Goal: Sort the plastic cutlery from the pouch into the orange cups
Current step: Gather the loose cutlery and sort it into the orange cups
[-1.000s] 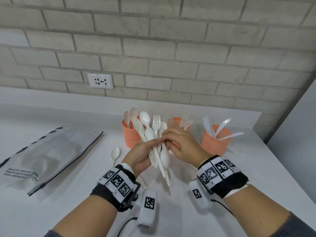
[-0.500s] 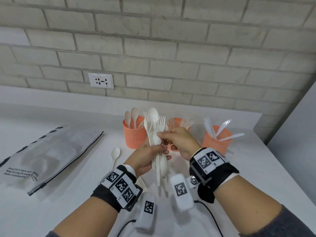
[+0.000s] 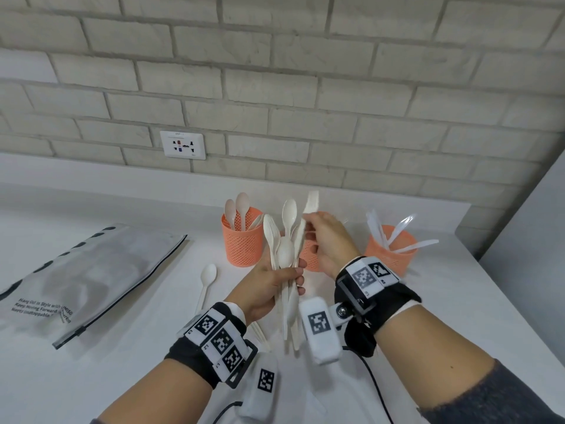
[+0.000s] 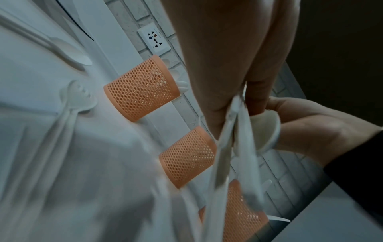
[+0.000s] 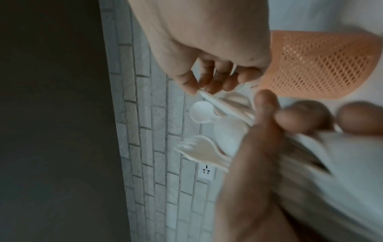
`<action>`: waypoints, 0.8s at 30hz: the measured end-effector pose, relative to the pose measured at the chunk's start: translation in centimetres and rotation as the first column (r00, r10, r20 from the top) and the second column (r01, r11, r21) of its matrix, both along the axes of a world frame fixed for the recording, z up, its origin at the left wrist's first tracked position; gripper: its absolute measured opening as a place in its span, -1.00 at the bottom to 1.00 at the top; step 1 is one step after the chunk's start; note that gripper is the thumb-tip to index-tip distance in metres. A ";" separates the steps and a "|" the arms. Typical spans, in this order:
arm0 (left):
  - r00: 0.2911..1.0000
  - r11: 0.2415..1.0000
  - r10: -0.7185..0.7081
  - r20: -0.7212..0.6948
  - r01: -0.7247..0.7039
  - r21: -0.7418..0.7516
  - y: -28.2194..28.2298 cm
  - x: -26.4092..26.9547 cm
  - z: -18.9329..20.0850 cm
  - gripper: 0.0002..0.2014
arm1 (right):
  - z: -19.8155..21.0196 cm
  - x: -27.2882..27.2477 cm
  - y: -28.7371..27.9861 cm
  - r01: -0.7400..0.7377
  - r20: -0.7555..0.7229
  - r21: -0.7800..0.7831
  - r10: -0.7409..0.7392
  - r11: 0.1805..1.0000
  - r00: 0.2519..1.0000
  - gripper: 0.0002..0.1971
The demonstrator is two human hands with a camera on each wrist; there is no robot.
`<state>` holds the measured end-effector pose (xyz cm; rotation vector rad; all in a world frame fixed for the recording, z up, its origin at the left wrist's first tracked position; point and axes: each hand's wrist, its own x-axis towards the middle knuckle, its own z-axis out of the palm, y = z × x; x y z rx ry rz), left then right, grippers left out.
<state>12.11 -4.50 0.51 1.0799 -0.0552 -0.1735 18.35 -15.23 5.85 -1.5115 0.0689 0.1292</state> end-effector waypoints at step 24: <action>0.979 0.964 0.177 0.104 -0.194 0.183 0.5 0.4 0.3 -0.87 | 1.3 -2.7 2.1 -0.057 0.360 -0.290 0.164 0.955 0.918 -0.85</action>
